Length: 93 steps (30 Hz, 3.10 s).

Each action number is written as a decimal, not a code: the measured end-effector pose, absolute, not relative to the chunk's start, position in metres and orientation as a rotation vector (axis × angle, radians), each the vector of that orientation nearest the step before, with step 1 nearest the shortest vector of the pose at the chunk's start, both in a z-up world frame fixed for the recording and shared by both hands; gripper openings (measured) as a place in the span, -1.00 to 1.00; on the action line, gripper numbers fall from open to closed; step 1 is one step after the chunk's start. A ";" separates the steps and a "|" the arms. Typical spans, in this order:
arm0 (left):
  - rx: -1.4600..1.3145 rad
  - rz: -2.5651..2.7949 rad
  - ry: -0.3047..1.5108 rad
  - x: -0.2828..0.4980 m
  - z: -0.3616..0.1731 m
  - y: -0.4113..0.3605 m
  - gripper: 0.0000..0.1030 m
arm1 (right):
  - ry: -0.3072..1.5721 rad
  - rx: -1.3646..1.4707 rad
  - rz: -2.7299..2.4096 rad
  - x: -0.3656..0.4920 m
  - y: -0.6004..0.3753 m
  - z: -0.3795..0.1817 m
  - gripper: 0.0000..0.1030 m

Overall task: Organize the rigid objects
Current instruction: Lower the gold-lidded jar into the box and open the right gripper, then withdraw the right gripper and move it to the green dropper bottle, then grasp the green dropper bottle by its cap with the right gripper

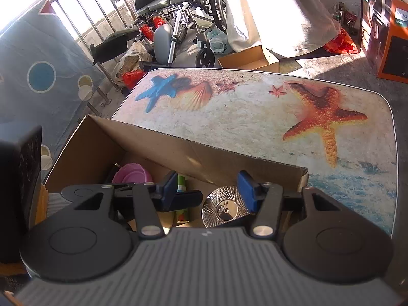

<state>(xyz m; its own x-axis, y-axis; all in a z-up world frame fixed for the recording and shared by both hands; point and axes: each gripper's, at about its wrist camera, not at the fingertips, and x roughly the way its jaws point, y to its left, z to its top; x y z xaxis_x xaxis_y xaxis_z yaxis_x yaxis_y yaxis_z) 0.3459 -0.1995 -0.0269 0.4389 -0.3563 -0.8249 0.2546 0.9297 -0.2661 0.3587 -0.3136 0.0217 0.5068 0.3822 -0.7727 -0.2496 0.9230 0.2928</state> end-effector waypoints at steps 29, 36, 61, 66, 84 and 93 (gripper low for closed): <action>0.063 -0.557 0.733 0.155 0.071 -0.151 0.88 | 0.532 0.386 0.369 0.124 -0.328 0.134 0.85; 0.114 -0.589 0.669 0.097 0.073 -0.115 0.92 | 0.454 0.387 0.342 0.048 -0.309 0.132 0.95; 0.162 -0.371 0.705 0.060 -0.049 -0.050 0.57 | 0.753 0.174 0.496 0.078 -0.163 0.036 0.46; 0.133 -0.369 0.739 0.070 -0.068 -0.046 0.30 | 0.779 0.020 0.496 0.094 -0.131 0.023 -0.04; 0.154 -0.371 0.726 0.086 -0.089 -0.050 0.24 | 0.811 -0.048 0.514 0.119 -0.117 0.009 -0.66; 0.217 -0.460 0.730 0.086 -0.087 -0.065 0.24 | 0.824 -0.007 0.451 0.107 -0.146 0.010 -0.66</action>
